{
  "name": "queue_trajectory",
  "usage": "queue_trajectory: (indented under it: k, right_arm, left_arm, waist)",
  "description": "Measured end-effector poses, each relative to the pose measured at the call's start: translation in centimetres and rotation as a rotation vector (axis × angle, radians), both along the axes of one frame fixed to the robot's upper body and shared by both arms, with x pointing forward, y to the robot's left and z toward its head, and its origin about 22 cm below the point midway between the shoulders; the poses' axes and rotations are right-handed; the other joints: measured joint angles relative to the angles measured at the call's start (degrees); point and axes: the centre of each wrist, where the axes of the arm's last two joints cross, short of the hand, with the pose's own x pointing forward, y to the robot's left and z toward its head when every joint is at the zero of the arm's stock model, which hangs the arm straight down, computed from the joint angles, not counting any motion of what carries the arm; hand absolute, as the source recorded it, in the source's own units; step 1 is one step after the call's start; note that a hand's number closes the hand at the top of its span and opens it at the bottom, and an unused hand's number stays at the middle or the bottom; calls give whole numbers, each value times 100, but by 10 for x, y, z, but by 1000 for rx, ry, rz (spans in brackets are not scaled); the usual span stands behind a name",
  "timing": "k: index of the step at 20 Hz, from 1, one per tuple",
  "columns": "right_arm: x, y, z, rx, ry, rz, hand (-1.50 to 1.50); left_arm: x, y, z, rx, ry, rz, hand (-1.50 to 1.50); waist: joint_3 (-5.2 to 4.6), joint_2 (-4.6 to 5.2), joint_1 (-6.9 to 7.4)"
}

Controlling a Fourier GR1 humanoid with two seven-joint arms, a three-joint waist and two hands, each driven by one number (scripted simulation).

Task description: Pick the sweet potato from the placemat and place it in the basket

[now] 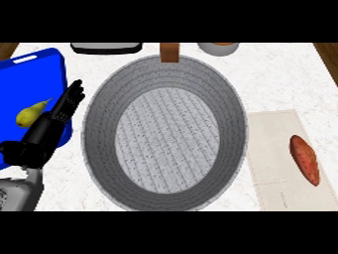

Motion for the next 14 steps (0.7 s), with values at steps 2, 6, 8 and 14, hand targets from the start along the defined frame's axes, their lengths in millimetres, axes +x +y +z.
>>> queue_trajectory:
  k: [2,6,8,14]
  right_arm:
    - [-1,-10,-1,4,4,-8,-150]
    - [-5,-14,-5,3,-12,-27,-150]
    - [-8,-21,-16,15,-17,-41,-150]
    - [-3,-16,-62,96,-25,-59,-150]
  left_arm:
    - [3,4,3,1,0,-2,0]
    - [2,3,6,0,3,-8,0]
    - [-2,6,8,-3,4,-13,0]
    - [3,6,5,-2,-3,-11,0]
  waist:
    - [0,2,10]
    - [2,1,19]
    - [3,0,24]
    - [4,9,45]
